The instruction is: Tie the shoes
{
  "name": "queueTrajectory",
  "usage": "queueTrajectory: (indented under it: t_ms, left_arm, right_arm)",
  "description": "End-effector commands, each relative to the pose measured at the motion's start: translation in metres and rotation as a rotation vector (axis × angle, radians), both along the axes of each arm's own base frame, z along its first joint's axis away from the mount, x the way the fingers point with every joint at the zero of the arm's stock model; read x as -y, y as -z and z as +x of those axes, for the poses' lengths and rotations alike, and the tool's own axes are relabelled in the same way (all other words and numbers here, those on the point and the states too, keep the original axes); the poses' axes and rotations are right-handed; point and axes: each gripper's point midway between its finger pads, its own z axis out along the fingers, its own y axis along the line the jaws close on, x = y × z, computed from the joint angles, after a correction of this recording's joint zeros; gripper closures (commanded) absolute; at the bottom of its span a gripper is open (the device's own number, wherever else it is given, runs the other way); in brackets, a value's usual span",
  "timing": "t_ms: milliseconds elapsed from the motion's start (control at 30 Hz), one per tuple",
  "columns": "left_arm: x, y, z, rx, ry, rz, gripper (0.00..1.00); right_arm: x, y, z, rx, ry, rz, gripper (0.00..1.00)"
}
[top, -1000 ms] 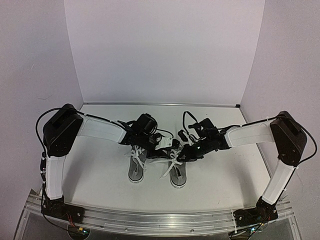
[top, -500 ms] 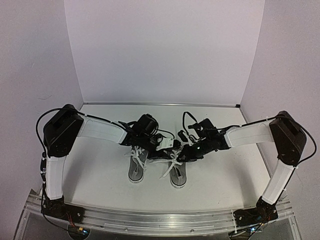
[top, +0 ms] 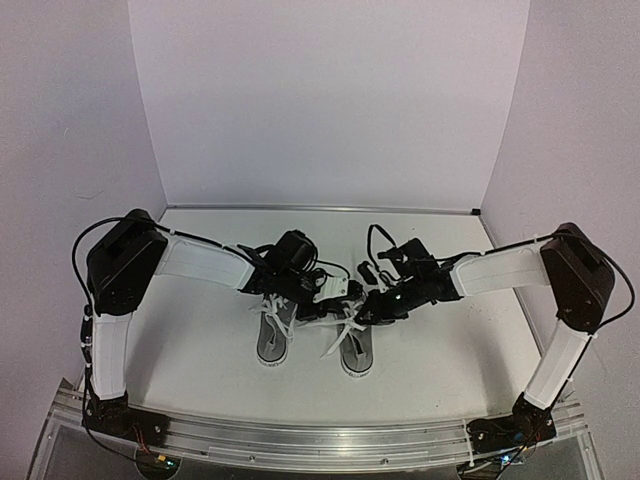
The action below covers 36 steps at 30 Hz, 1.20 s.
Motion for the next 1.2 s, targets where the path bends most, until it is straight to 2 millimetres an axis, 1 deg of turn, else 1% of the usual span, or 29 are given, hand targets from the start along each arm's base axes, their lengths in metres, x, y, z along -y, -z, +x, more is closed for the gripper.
queueTrajectory:
  t_ms: [0, 100, 267, 467, 833, 1167]
  left_arm:
    - [-0.008, -0.026, 0.015, 0.029, -0.103, -0.043, 1.00]
    - [-0.011, -0.030, 0.024, 0.038, -0.172, -0.063, 1.00]
    - [-0.020, -0.032, 0.033, 0.058, -0.271, -0.091, 1.00]
    - [-0.030, -0.032, 0.039, 0.091, -0.343, -0.107, 1.00]
    - [-0.051, -0.016, 0.059, 0.123, -0.464, -0.053, 1.00]
    - [-0.073, -0.009, 0.076, 0.130, -0.549, -0.026, 1.00]
  right_arm:
    - [0.013, -0.012, -0.005, 0.030, 0.052, -0.008, 1.00]
    - [0.024, -0.011, -0.009, 0.027, 0.095, -0.025, 1.00]
    - [0.039, -0.007, -0.017, 0.012, 0.147, -0.052, 1.00]
    - [0.052, 0.002, -0.027, -0.005, 0.170, -0.080, 1.00]
    - [0.067, 0.017, -0.038, -0.022, 0.183, -0.129, 1.00]
    - [0.083, 0.027, -0.046, -0.026, 0.203, -0.176, 1.00]
